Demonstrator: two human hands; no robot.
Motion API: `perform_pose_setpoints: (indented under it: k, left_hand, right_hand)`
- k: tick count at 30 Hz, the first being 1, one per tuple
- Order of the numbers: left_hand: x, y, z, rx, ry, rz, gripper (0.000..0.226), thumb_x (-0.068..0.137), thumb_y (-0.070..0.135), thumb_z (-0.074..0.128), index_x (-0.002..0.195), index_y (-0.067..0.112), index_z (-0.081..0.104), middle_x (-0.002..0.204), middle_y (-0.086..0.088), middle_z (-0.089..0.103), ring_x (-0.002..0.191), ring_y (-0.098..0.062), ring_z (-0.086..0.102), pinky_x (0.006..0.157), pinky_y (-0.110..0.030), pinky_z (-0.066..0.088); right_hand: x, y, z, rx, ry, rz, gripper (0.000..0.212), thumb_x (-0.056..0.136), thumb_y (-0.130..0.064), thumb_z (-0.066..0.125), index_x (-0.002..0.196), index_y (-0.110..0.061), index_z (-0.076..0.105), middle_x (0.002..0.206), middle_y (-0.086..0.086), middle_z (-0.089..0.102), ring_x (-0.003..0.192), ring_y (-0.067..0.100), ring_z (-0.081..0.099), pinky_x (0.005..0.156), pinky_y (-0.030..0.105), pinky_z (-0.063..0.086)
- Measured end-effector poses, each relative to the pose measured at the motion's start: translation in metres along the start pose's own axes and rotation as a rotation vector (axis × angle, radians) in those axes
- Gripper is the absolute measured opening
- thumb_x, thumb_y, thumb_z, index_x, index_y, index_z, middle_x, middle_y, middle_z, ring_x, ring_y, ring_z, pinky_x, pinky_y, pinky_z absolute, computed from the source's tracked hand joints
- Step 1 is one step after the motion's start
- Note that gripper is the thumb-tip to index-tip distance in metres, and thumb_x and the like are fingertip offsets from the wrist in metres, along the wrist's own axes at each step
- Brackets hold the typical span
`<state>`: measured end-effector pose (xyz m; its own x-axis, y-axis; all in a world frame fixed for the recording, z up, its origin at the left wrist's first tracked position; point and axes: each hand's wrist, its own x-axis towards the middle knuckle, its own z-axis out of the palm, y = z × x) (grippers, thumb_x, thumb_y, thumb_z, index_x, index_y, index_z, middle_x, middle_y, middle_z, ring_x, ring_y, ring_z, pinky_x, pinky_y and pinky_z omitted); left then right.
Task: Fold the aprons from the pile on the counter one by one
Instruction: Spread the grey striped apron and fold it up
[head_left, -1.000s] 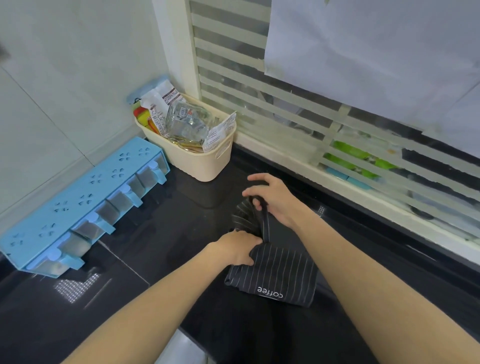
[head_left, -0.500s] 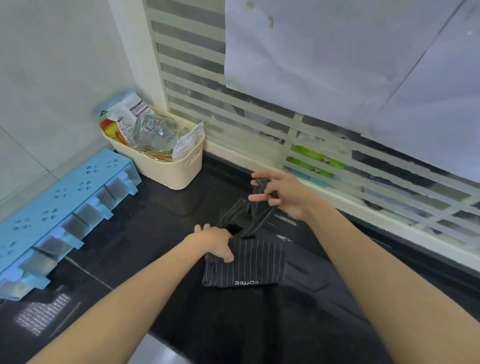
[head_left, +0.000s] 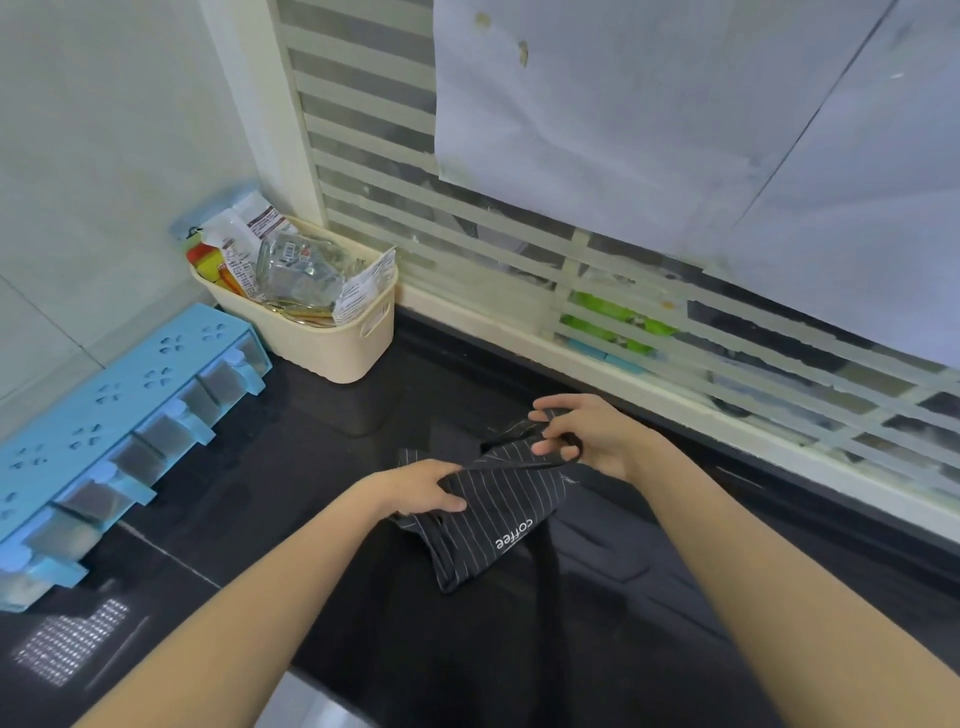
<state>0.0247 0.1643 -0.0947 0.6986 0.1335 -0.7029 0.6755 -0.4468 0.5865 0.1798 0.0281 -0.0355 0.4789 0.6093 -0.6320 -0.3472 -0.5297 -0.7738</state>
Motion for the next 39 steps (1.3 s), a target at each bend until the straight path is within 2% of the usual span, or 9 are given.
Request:
perform_pose_setpoints:
  k: [4, 9, 18, 20, 25, 28, 32, 34, 39]
  left_hand:
    - [-0.01, -0.004, -0.014, -0.121, -0.008, 0.032, 0.048, 0.097, 0.02, 0.051, 0.142, 0.024, 0.036, 0.121, 0.014, 0.04, 0.112, -0.005, 0.037, 0.091, -0.021, 0.031]
    - [-0.016, -0.009, -0.032, -0.329, 0.007, 0.076, 0.04, 0.093, 0.02, 0.058, 0.132, 0.027, 0.051, 0.123, 0.008, 0.062, 0.114, -0.013, 0.058, 0.104, -0.043, 0.042]
    - [-0.022, 0.003, -0.053, -0.641, 0.208, 0.121, 0.031, 0.094, 0.02, 0.056, 0.124, 0.028, 0.053, 0.113, 0.006, 0.064, 0.106, -0.012, 0.059, 0.097, -0.036, 0.043]
    - [-0.024, 0.009, -0.057, -0.693, 0.22, 0.138, 0.034, 0.094, 0.018, 0.055, 0.127, 0.024, 0.052, 0.112, 0.003, 0.065, 0.104, -0.012, 0.059, 0.088, -0.03, 0.045]
    - [-0.035, 0.023, -0.068, -0.73, 0.145, 0.196, 0.026, 0.093, 0.016, 0.055, 0.118, 0.025, 0.056, 0.118, -0.001, 0.064, 0.111, -0.017, 0.059, 0.105, -0.04, 0.04]
    - [-0.051, 0.033, -0.077, -0.727, 0.026, 0.259, 0.025, 0.091, 0.013, 0.055, 0.114, 0.023, 0.059, 0.117, -0.002, 0.066, 0.111, -0.017, 0.06, 0.101, -0.036, 0.044]
    - [-0.066, 0.033, -0.088, -0.661, -0.081, 0.281, 0.044, 0.069, 0.025, 0.071, 0.112, 0.021, 0.062, 0.113, 0.0, 0.069, 0.108, -0.015, 0.063, 0.097, -0.032, 0.048]
    - [-0.068, 0.032, -0.092, -0.732, -0.055, 0.299, 0.05, 0.063, 0.027, 0.075, 0.11, 0.019, 0.062, 0.109, -0.001, 0.07, 0.101, -0.014, 0.066, 0.093, -0.029, 0.051]
    - [-0.066, 0.033, -0.109, -0.85, 0.228, 0.283, 0.026, 0.091, 0.017, 0.057, 0.116, 0.02, 0.059, 0.105, -0.002, 0.071, 0.098, -0.015, 0.066, 0.094, -0.032, 0.049]
  right_hand:
    - [0.004, 0.013, -0.005, 0.064, 0.111, -0.032, 0.043, 0.088, 0.019, 0.039, 0.126, 0.003, 0.052, 0.119, 0.016, 0.056, 0.052, 0.012, 0.051, 0.041, 0.016, 0.039]
    - [0.004, 0.02, -0.009, 0.226, 0.207, -0.031, 0.036, 0.088, 0.021, 0.037, 0.115, 0.006, 0.057, 0.097, 0.017, 0.056, 0.059, 0.017, 0.053, 0.045, 0.017, 0.049]
    - [0.001, 0.018, -0.012, 0.362, 0.273, 0.13, 0.029, 0.094, 0.007, 0.04, 0.083, -0.007, 0.063, 0.089, 0.012, 0.057, 0.075, 0.02, 0.054, 0.067, 0.029, 0.05]
    - [0.001, 0.018, -0.008, 0.126, 0.252, 0.14, 0.03, 0.093, 0.005, 0.04, 0.08, -0.009, 0.063, 0.085, 0.009, 0.059, 0.069, 0.018, 0.053, 0.065, 0.028, 0.05]
    - [0.007, 0.02, -0.001, -0.509, 0.123, 0.227, 0.015, 0.089, -0.01, 0.057, 0.102, -0.008, 0.065, 0.081, 0.006, 0.056, 0.066, 0.015, 0.05, 0.056, 0.024, 0.049]
    - [0.008, 0.02, -0.003, -0.761, 0.21, 0.2, 0.024, 0.087, -0.025, 0.064, 0.093, -0.002, 0.061, 0.085, 0.007, 0.061, 0.071, 0.018, 0.057, 0.056, 0.024, 0.044]
    - [-0.005, 0.01, -0.009, -0.527, 0.228, 0.193, 0.036, 0.092, -0.032, 0.059, 0.069, -0.005, 0.056, 0.038, -0.004, 0.04, 0.044, 0.01, 0.027, 0.038, 0.018, 0.024]
    - [-0.009, 0.006, -0.007, -0.515, 0.12, 0.243, 0.039, 0.092, -0.039, 0.059, 0.076, -0.004, 0.068, 0.039, -0.004, 0.029, 0.043, 0.01, 0.019, 0.041, 0.02, 0.019]
    - [-0.003, 0.001, 0.0, -0.508, 0.039, 0.192, 0.039, 0.084, -0.042, 0.066, 0.089, -0.004, 0.071, 0.052, -0.001, 0.03, 0.043, 0.011, 0.021, 0.042, 0.021, 0.021]
